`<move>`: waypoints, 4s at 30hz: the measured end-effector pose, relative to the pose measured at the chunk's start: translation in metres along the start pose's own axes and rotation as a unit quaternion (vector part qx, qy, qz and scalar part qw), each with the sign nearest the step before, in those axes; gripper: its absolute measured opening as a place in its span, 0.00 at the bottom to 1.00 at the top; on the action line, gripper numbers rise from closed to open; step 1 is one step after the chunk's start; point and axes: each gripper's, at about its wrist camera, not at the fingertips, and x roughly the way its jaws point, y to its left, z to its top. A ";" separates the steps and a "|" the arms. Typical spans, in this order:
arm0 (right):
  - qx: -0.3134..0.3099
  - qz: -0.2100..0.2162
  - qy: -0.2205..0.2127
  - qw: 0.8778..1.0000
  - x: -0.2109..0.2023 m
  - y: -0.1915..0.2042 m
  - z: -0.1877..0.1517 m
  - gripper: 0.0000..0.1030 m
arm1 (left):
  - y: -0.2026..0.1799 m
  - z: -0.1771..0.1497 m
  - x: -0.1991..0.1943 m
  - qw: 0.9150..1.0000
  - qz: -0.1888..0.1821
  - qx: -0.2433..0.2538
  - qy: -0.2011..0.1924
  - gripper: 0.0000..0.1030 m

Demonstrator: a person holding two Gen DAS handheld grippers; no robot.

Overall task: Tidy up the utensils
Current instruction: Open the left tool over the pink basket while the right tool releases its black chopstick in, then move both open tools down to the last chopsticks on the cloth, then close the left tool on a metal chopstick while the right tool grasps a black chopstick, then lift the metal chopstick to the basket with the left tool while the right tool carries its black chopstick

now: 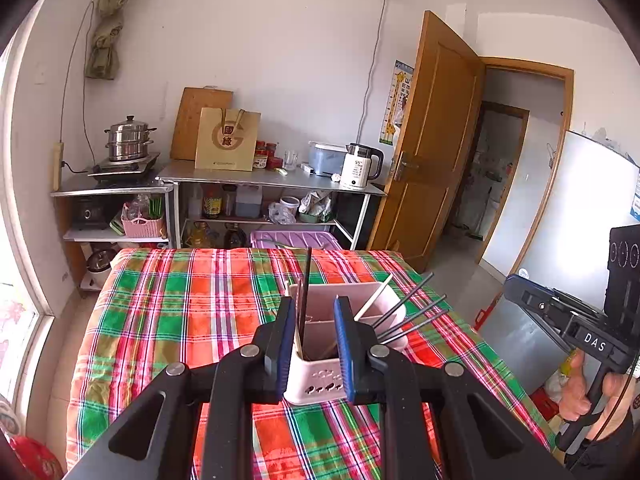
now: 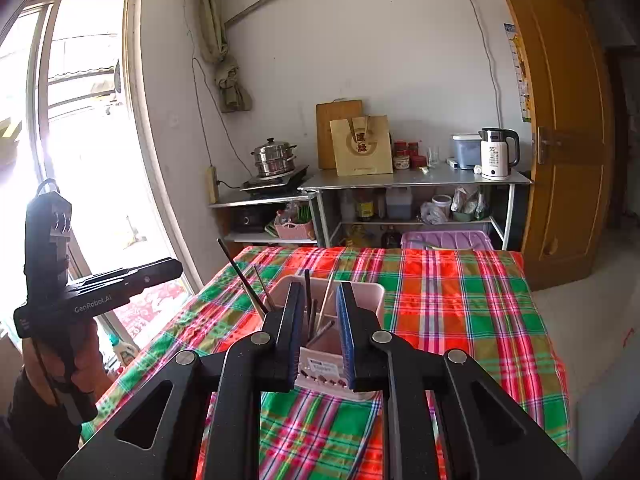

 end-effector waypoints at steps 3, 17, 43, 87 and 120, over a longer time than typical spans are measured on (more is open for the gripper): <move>-0.001 -0.001 -0.006 1.000 -0.015 -0.002 -0.015 0.17 | -0.006 -0.021 -0.014 1.000 -0.006 0.000 -0.001 0.19; 0.038 -0.015 0.042 0.998 -0.043 -0.034 -0.093 0.24 | -0.046 -0.109 -0.022 0.998 -0.038 0.000 0.046 0.19; 0.063 -0.065 0.168 0.982 0.037 -0.088 -0.152 0.24 | -0.088 -0.149 0.089 0.982 -0.070 -0.013 0.176 0.19; 0.044 -0.073 0.229 0.970 0.079 -0.104 -0.168 0.07 | -0.097 -0.174 0.161 0.970 0.000 0.046 0.239 0.05; 0.011 -0.041 0.171 0.984 0.053 -0.059 -0.109 0.05 | -0.068 -0.126 0.108 0.979 0.001 0.042 0.199 0.05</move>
